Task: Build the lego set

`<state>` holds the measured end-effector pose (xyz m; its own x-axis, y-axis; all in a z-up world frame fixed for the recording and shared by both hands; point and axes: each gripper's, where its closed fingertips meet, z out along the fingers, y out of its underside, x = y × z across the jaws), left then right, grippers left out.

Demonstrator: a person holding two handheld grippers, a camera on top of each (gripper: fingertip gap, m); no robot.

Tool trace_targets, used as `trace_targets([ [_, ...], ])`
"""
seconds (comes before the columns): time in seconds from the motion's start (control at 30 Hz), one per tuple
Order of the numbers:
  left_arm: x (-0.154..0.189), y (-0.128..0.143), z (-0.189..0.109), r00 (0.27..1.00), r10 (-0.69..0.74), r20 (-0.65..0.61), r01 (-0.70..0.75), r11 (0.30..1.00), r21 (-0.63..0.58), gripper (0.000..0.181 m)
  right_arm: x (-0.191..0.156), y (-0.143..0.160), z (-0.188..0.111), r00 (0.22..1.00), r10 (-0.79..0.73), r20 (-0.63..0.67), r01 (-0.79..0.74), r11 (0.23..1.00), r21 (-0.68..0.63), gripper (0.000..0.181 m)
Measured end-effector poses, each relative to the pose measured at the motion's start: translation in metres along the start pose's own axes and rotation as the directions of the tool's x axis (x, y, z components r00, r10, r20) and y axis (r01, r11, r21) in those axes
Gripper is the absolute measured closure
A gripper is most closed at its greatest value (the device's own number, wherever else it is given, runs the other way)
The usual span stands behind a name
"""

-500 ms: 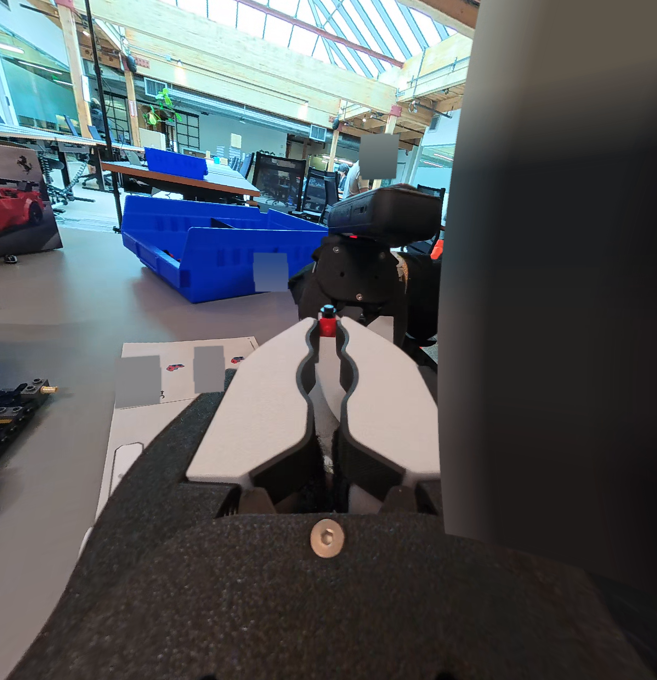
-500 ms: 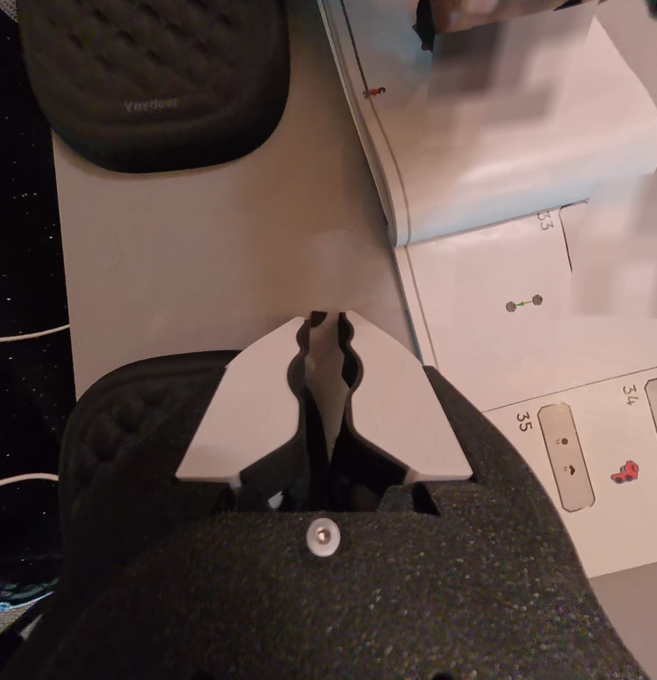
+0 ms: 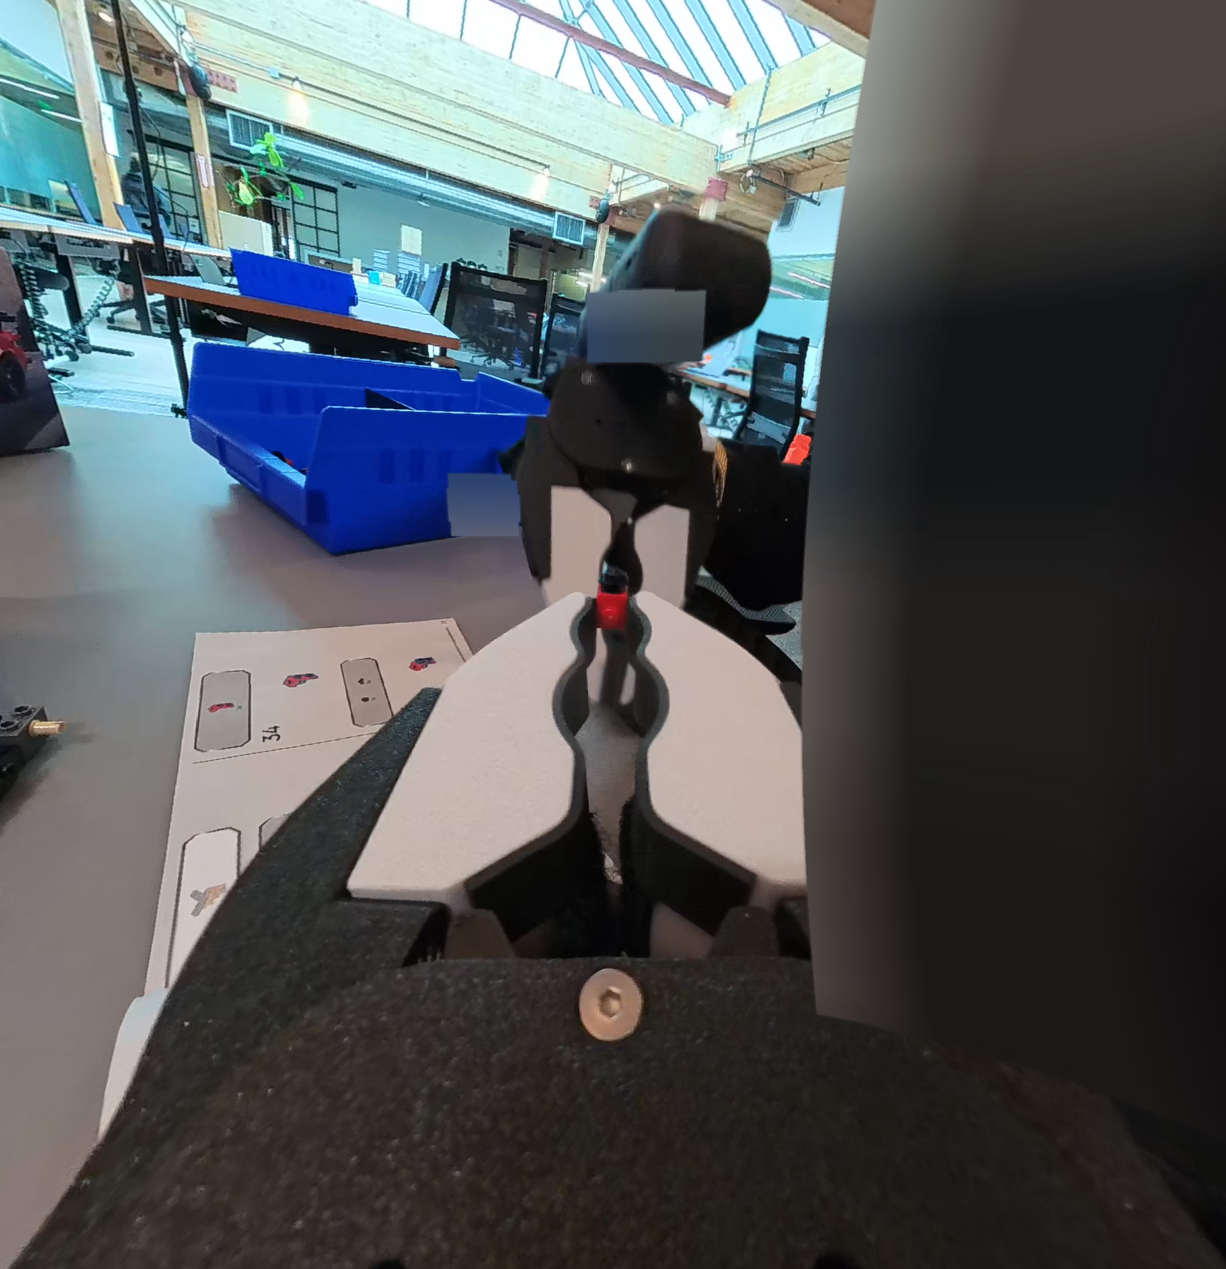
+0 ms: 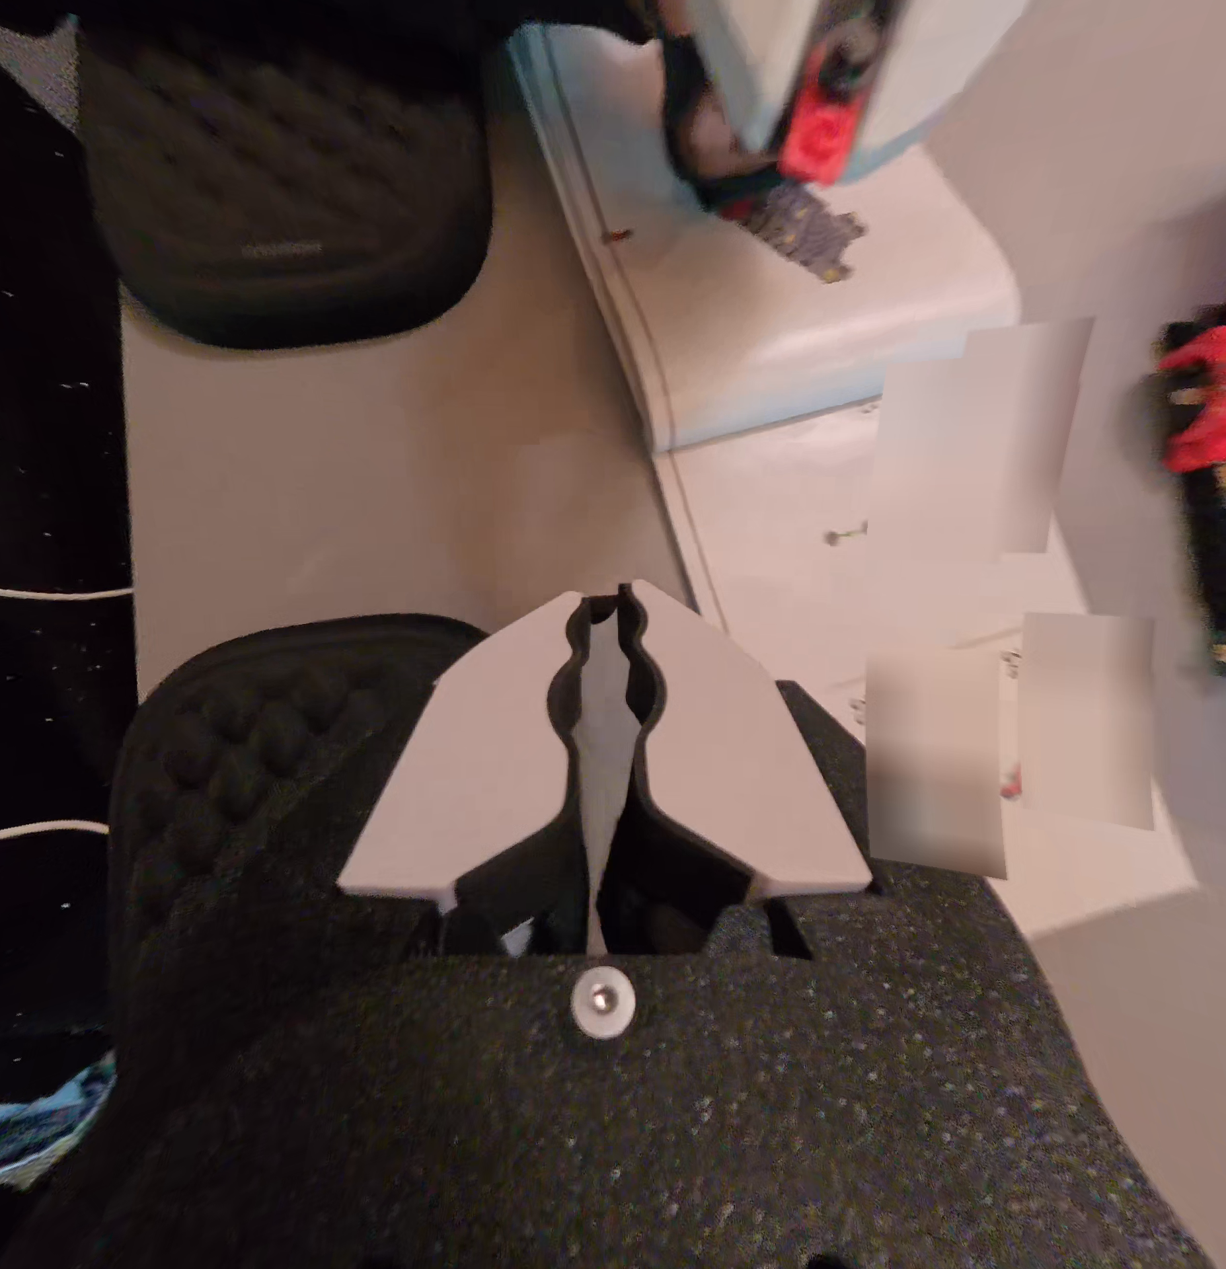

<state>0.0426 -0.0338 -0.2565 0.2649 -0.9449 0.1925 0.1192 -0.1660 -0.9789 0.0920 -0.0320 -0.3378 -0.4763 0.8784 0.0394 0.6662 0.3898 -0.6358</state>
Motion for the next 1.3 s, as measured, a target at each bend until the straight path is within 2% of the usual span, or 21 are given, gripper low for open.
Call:
trace_targets([
  [0.1, 0.000, 0.001, 0.002, 1.000, 0.010, 0.003, -0.010, 1.000, -0.011, 0.174, 0.027, 0.007, -0.021, 0.982, -0.042, -0.183, 0.018, 0.991, -0.131, 0.174],
  [0.2, -0.001, 0.002, 0.002, 1.000, 0.012, 0.011, -0.012, 1.000, -0.014, 0.174, 0.058, 0.015, -0.041, 0.927, -0.064, -0.370, -0.044, 0.960, -0.277, 0.174],
  [0.4, -0.001, 0.004, 0.002, 1.000, 0.007, 0.007, -0.007, 1.000, -0.018, 0.174, 0.078, 0.006, -0.053, 0.868, -0.088, -0.489, -0.076, 0.949, -0.305, 0.174],
  [0.63, 0.000, 0.004, 0.002, 1.000, 0.004, -0.003, -0.005, 1.000, -0.016, 0.174, 0.081, -0.001, -0.059, 0.834, -0.140, -0.533, -0.064, 0.936, -0.345, 0.174],
  [0.73, 0.000, 0.004, 0.002, 1.000, 0.003, -0.004, -0.003, 1.000, -0.015, 0.174, 0.079, -0.004, -0.059, 0.836, -0.150, -0.528, -0.049, 0.938, -0.343, 0.174],
  [0.8, 0.001, 0.005, 0.002, 1.000, 0.002, -0.012, -0.002, 1.000, -0.019, 0.174, 0.073, -0.012, -0.055, 0.864, -0.155, -0.479, 0.004, 0.953, -0.302, 0.174],
  [0.9, 0.004, 0.006, 0.004, 0.999, -0.010, -0.037, 0.009, 1.000, -0.025, 0.174, 0.047, -0.045, -0.049, 0.949, -0.165, -0.269, 0.151, 0.986, -0.072, 0.174],
  [0.97, 0.007, 0.006, 0.004, 0.998, -0.018, -0.061, 0.016, 1.000, -0.025, 0.174, 0.032, -0.068, -0.053, 0.966, -0.204, -0.161, 0.220, 0.971, 0.093, 0.174],
  [1.03, 0.010, 0.005, 0.005, 0.996, -0.023, -0.080, 0.022, 1.000, -0.017, 0.174, 0.018, -0.083, -0.055, 0.963, -0.260, -0.071, 0.269, 0.943, 0.194, 0.174],
  [1.3, 0.015, 0.002, 0.005, 0.993, -0.025, -0.114, 0.025, 1.000, -0.001, 0.174, 0.012, -0.094, -0.044, 0.917, -0.399, -0.002, 0.393, 0.904, 0.167, 0.174],
])
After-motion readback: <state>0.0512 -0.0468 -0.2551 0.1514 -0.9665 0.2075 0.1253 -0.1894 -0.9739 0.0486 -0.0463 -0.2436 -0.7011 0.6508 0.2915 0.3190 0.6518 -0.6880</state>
